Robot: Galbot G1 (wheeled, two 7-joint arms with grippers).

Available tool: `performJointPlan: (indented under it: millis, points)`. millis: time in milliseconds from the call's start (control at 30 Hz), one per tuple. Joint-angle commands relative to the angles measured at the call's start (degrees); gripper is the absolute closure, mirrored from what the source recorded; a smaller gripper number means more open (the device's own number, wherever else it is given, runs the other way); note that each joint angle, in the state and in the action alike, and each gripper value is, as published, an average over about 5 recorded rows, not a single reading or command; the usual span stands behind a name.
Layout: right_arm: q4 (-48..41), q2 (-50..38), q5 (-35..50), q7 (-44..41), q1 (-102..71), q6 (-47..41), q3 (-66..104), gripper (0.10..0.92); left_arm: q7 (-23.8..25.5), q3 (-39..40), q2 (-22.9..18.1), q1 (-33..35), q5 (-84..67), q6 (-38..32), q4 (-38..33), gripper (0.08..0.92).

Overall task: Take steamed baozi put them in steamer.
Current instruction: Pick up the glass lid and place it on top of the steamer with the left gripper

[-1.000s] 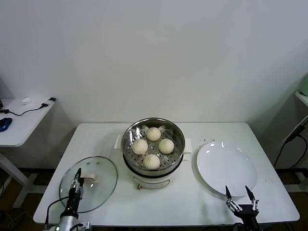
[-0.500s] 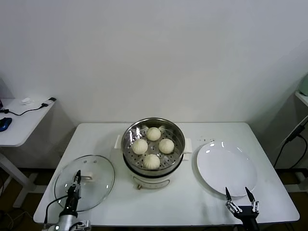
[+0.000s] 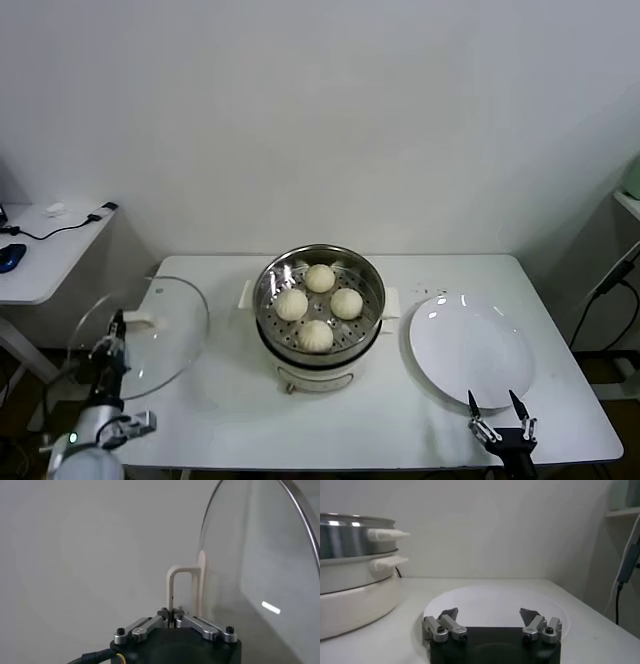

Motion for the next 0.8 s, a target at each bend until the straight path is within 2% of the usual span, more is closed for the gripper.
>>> performJointPlan:
  millis: [33,200,433,633,800]
  points:
    - [0.54,0.14,-1.11,0.60,-0.14,-0.32,0.03,0.203,16.91,11.96,6.32,-9.82,-1.44,19.58,-17.53,0.868]
    - [0.75,0.57,-1.12,0.58,-0.30,0.18,0.16,0.203,20.13,25.72,2.80,-15.50,8.30,21.93,-17.33,0.868]
    - [0.13,1.51,-1.18,0.65,-0.14,1.18,0.02,0.203,24.36,40.92,-8.86,-22.35,23.48,22.16,-11.95,0.868]
    - [-0.44,0.97,-0.85,0.70,-0.28,2.16,-0.01,0.203,26.05,45.40,-17.02,-22.71,30.53,23.05,-7.26,0.868]
    - [-1.44,0.61,-0.63,0.93,0.04,3.10,-0.25,0.203,26.41,46.11,-21.39,-22.17,33.56,23.12,-4.42,0.868]
